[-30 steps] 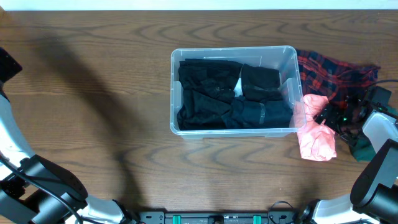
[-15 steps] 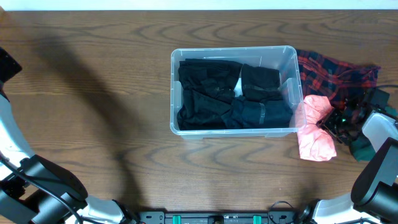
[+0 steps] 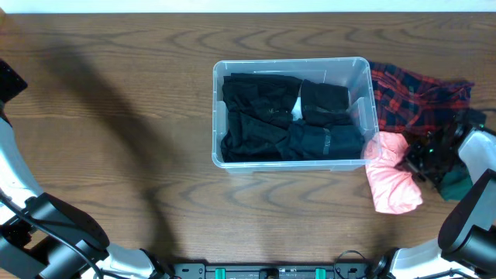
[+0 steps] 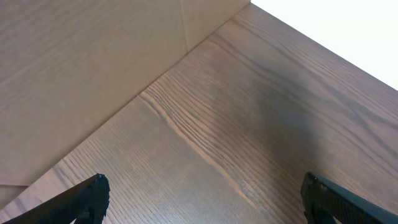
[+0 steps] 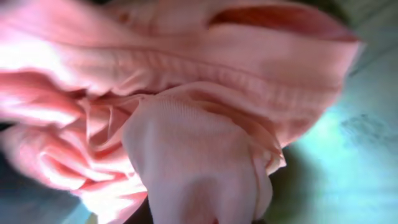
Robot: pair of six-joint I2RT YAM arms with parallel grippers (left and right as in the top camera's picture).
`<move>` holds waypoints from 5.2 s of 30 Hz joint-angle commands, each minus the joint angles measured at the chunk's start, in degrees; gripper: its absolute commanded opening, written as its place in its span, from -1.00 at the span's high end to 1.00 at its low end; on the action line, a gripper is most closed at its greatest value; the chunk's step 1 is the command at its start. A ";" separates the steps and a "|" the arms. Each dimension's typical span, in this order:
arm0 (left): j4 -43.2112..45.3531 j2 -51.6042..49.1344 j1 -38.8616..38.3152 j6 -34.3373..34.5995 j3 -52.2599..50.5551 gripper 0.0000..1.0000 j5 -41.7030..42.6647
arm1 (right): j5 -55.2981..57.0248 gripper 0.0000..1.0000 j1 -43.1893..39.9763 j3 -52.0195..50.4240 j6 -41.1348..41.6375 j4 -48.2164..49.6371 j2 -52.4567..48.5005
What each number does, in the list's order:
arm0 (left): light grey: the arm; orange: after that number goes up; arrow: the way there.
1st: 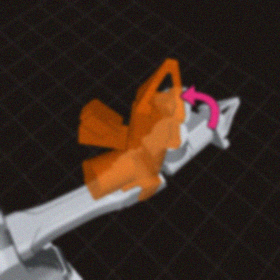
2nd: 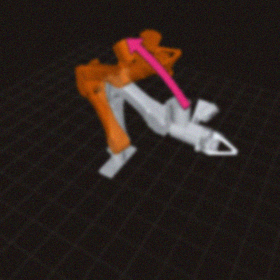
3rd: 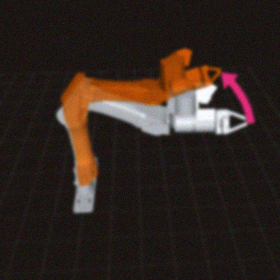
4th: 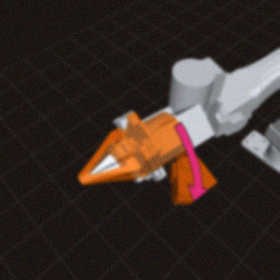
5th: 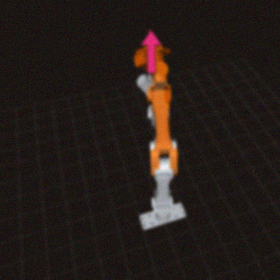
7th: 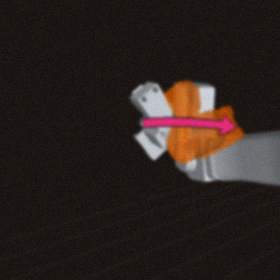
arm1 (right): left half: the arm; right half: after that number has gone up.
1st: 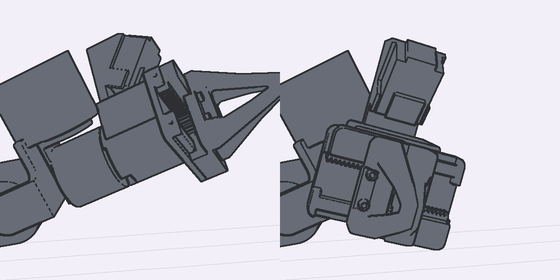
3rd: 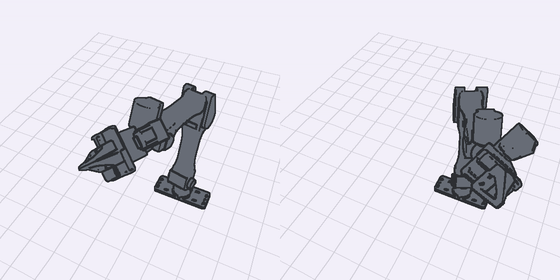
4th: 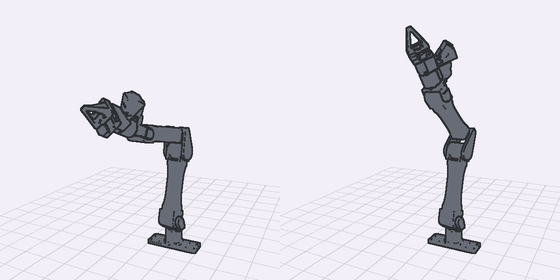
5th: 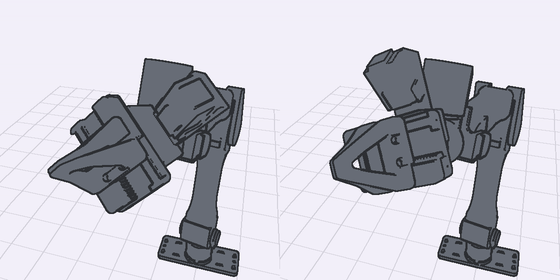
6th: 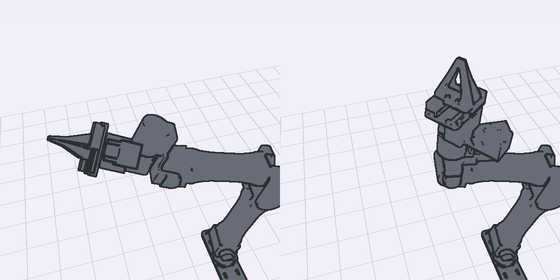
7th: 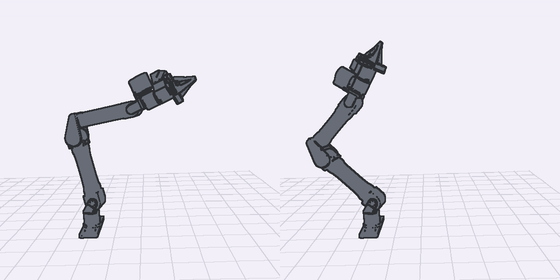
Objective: Pack container
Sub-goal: 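Lift the pink garment and carry it left into the bin, then lower the pink garment into the bin's right side and release it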
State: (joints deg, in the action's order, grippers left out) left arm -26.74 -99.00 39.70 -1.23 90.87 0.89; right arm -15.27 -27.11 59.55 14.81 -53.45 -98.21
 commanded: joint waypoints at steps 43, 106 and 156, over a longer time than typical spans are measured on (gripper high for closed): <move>0.00 0.15 0.15 0.70 0.44 -0.96 -0.31 | 16.72 0.97 40.48 27.76 13.29 7.23 -7.56; 0.00 0.15 0.15 0.70 0.44 -0.96 -0.31 | 19.71 0.78 41.42 14.40 -6.95 15.19 -7.02; 0.00 0.15 0.15 0.70 0.44 -0.96 -0.31 | 10.32 0.68 41.40 16.68 -7.30 0.98 -2.45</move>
State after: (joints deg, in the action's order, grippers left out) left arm -26.74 -99.00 39.70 -1.23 90.87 0.86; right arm -4.95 13.85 71.22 8.03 -49.45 -100.97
